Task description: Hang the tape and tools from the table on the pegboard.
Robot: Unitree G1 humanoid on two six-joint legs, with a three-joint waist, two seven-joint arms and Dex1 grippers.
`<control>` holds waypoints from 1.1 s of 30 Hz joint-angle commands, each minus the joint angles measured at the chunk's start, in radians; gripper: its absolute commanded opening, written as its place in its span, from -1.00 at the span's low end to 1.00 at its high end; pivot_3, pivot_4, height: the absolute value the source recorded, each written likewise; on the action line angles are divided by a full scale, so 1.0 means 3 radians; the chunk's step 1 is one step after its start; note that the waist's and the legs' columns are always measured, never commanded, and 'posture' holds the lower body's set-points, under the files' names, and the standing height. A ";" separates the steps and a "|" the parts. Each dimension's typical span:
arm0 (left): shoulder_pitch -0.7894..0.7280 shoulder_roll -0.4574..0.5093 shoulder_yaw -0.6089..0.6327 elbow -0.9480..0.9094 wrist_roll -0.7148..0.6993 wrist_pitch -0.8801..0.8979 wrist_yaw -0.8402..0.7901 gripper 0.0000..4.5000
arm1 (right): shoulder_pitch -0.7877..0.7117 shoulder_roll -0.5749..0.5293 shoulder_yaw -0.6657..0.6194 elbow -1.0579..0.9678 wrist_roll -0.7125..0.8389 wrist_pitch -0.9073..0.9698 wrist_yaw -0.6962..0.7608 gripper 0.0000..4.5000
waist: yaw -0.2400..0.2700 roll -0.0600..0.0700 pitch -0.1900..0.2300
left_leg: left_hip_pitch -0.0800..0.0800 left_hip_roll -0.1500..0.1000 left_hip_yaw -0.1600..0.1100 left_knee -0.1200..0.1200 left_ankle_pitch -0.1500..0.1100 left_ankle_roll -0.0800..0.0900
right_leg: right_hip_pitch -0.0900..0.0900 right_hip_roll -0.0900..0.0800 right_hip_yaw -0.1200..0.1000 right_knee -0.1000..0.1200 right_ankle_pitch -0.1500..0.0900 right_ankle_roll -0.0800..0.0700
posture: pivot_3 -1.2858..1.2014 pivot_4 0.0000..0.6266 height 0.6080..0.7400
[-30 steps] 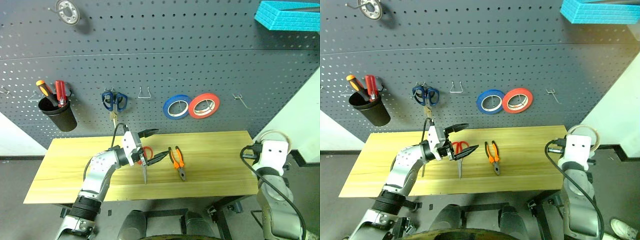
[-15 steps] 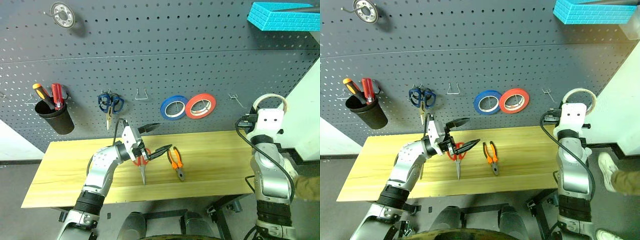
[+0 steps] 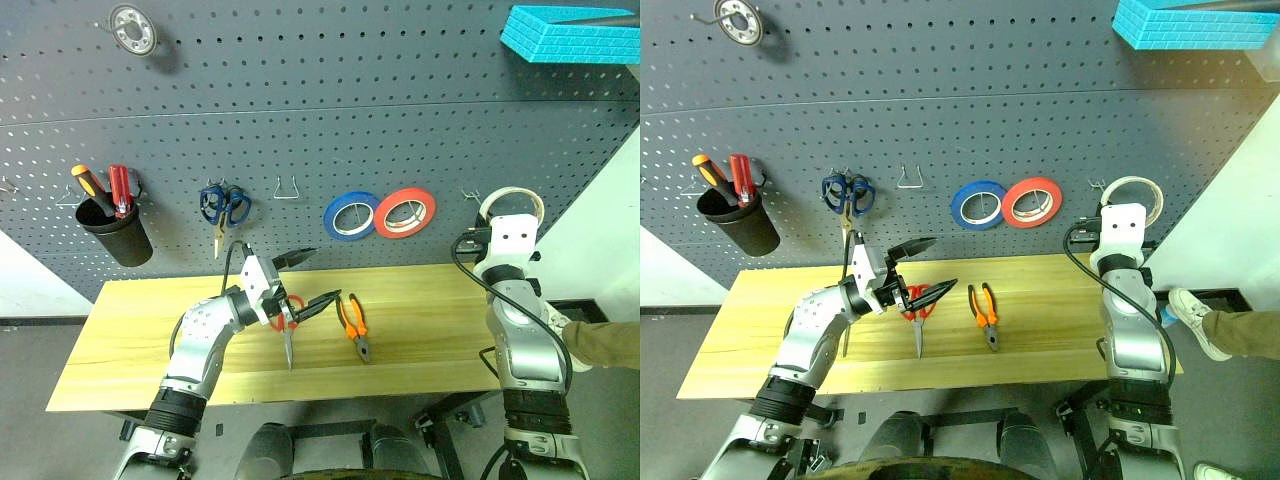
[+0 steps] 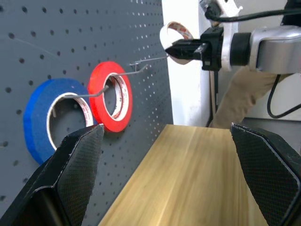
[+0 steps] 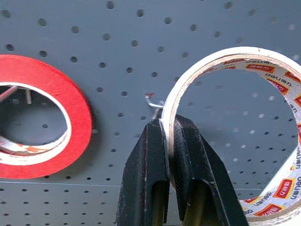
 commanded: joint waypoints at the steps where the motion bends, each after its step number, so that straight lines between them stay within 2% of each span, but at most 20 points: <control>1: -0.0006 0.0018 0.0062 -0.0098 -0.0035 -0.0045 0.0022 1.00 | -0.0034 -0.0031 -0.0032 -0.0086 0.0025 -0.0081 0.0021 -0.97 | 0.0011 0.0000 0.0000 | 0.0000 0.0000 0.0000 0.0000 0.0000 0.0000 | 0.0000 0.0000 0.0000 0.0000 0.0000 0.0000 | 0.24 -1.00 0.19; 33: 0.0021 0.0092 0.0072 -0.0221 -0.0043 0.0008 0.0121 1.00 | -0.0400 0.0015 0.0081 0.0652 0.0113 -0.0386 0.0216 -0.97 | 0.0009 0.0003 -0.0005 | 0.0003 0.0000 0.0000 0.0001 0.0001 -0.0001 | 0.0000 0.0000 0.0000 0.0007 0.0002 0.0003 | 0.27 -1.00 0.19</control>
